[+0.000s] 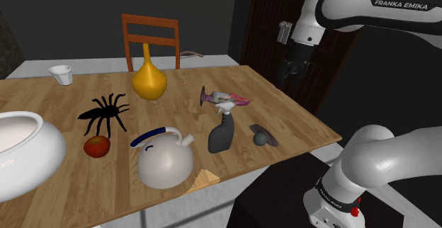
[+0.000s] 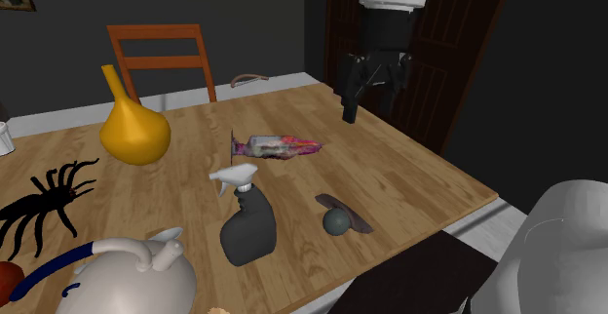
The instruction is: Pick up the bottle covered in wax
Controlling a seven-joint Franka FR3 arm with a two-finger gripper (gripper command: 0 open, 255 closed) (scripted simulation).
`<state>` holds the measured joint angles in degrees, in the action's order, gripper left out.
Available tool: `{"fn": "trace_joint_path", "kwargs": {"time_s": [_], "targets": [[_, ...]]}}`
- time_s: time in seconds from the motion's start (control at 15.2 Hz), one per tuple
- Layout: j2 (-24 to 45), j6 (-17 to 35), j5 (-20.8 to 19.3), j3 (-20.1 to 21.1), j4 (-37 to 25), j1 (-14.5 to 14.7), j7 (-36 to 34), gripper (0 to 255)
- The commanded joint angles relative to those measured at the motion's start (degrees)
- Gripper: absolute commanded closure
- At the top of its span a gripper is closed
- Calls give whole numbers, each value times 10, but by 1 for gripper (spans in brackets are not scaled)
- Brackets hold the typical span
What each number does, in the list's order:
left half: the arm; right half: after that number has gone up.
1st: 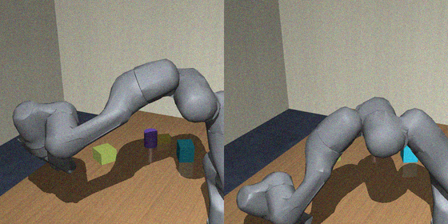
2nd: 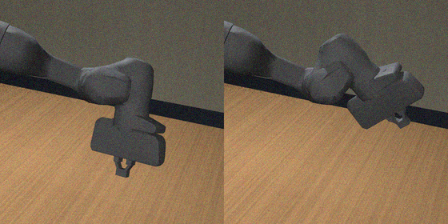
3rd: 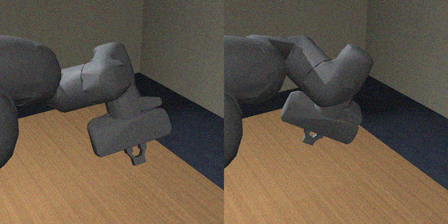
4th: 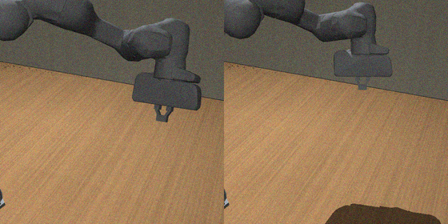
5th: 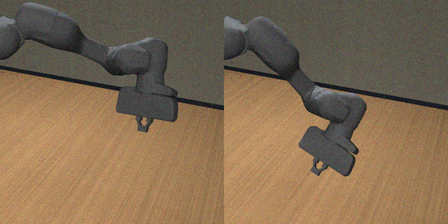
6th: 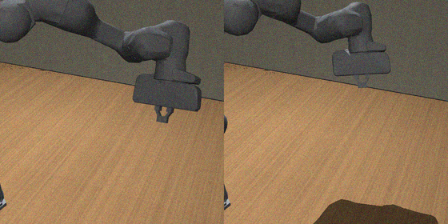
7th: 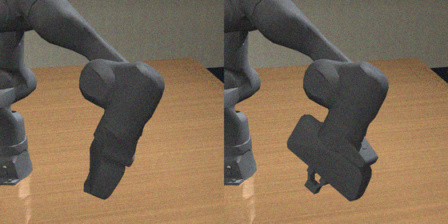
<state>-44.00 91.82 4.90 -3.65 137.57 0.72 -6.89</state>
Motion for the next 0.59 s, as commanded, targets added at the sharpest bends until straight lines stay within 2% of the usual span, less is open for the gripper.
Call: {"fn": "trace_joint_path", "kwargs": {"time_s": [0.0, 0.53], "targets": [[0, 0, 0, 0, 0, 0, 0, 0], [177, 101, 3, 39, -75, 5, -56, 0]]}}
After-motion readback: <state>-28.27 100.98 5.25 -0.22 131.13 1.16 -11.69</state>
